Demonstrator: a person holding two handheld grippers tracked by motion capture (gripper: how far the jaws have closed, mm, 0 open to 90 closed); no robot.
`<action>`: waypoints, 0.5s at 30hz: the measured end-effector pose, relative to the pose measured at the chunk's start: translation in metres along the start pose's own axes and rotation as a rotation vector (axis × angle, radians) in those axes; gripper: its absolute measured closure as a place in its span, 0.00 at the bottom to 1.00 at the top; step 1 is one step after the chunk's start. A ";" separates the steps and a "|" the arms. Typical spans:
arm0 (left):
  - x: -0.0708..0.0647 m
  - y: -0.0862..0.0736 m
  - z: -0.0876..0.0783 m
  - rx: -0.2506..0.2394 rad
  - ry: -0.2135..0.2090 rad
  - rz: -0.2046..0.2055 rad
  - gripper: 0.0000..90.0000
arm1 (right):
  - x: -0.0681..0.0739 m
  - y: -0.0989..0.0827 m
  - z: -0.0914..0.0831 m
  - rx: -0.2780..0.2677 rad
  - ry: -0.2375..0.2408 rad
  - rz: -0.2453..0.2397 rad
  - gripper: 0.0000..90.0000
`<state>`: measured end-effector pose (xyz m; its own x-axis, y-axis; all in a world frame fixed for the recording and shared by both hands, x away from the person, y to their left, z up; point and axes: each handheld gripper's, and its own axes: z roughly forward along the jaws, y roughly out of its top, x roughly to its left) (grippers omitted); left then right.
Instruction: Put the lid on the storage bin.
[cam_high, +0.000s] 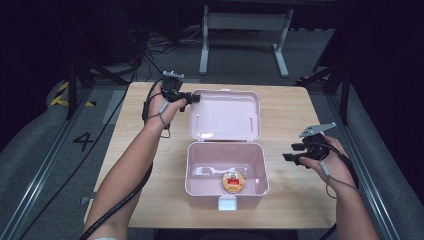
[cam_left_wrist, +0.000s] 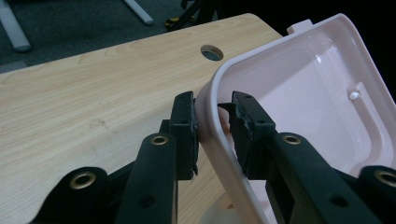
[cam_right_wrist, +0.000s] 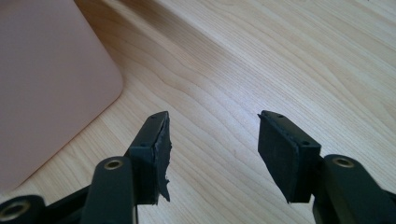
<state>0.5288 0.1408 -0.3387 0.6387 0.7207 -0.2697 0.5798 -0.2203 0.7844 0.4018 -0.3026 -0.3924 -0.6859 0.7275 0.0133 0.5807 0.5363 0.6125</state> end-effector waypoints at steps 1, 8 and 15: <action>-0.001 0.001 -0.002 -0.003 0.003 0.003 0.80 | 0.000 0.000 0.000 0.002 0.002 -0.001 0.50; -0.011 0.005 -0.016 -0.038 0.020 0.050 0.81 | 0.005 0.002 0.001 0.027 0.037 0.042 0.61; -0.025 0.007 -0.031 -0.076 0.041 0.108 0.82 | 0.013 0.006 0.000 0.066 0.092 0.098 0.77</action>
<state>0.5017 0.1416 -0.3090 0.6730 0.7223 -0.1592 0.4675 -0.2486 0.8483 0.3966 -0.2892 -0.3886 -0.6597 0.7375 0.1447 0.6728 0.4937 0.5510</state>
